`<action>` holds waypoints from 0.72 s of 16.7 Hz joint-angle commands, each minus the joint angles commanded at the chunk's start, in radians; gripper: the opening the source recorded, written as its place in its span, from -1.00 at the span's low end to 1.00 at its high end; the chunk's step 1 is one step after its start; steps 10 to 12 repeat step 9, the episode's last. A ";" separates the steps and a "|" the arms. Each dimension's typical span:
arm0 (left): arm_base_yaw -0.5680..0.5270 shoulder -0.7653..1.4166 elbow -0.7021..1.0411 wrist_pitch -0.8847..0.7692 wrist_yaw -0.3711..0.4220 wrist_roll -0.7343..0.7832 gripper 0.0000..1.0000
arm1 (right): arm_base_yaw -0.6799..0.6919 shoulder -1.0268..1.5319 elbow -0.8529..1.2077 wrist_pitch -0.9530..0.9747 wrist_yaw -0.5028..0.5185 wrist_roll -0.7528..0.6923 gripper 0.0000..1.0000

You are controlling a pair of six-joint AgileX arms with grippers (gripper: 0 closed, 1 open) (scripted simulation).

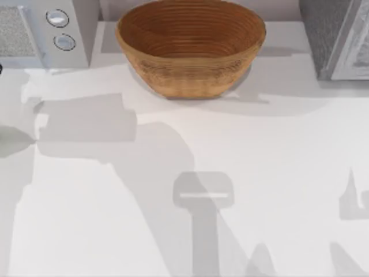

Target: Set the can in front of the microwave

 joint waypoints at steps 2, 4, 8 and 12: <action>-0.001 0.002 0.004 -0.004 0.000 0.001 1.00 | 0.000 0.000 0.000 0.000 0.000 0.000 1.00; -0.002 0.006 0.041 -0.041 0.000 0.001 1.00 | 0.000 0.000 0.000 0.000 0.000 0.000 1.00; -0.001 0.008 0.153 -0.150 0.000 -0.001 1.00 | 0.000 0.000 0.000 0.000 0.000 0.000 1.00; -0.002 0.005 0.164 -0.160 0.000 -0.001 1.00 | 0.000 0.000 0.000 0.000 0.000 0.000 1.00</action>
